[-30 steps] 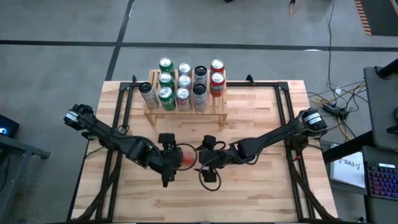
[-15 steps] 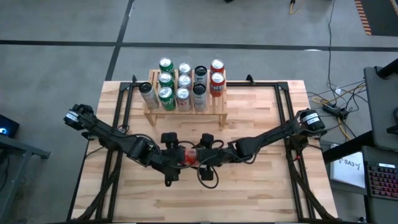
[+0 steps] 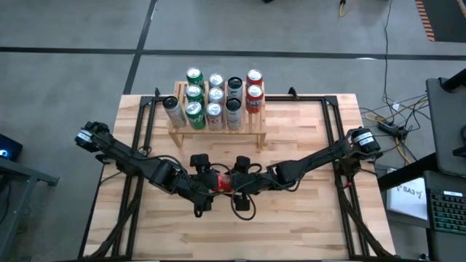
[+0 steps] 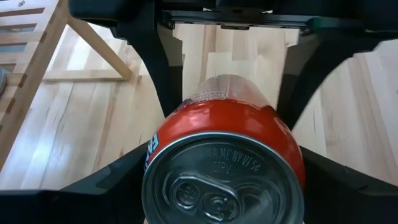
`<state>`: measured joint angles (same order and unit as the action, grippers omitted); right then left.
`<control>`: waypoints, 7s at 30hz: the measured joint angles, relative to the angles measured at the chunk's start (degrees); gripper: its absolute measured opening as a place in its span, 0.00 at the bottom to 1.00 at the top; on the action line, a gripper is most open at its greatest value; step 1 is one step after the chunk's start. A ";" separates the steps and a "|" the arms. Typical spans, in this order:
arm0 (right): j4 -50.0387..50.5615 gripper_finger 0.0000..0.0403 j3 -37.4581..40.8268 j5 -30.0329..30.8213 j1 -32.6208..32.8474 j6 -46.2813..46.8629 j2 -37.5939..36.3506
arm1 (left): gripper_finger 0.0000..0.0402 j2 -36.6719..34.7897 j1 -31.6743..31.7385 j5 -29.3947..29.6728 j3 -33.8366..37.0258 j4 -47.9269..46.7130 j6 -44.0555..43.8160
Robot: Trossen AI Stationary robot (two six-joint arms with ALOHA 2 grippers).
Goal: Place canned beverage on shelf
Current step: Put the orange soda can on the shelf
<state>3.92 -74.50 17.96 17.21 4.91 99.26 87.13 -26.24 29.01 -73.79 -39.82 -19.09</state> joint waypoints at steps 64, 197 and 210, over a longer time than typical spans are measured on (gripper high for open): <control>-27.45 0.72 28.50 -17.58 -15.90 -14.82 -26.88 | 0.75 -29.82 -0.05 1.99 31.31 52.50 35.97; -55.23 0.73 43.78 2.01 -25.14 -6.25 -22.12 | 0.75 -26.03 5.62 8.09 24.82 48.55 41.02; -55.10 0.73 43.78 3.25 -25.14 -6.39 -22.18 | 0.75 -26.03 5.66 8.09 24.84 48.55 41.02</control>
<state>-51.18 -30.72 21.21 -7.92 -1.49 77.08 61.10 -20.58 37.10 -48.95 8.73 21.93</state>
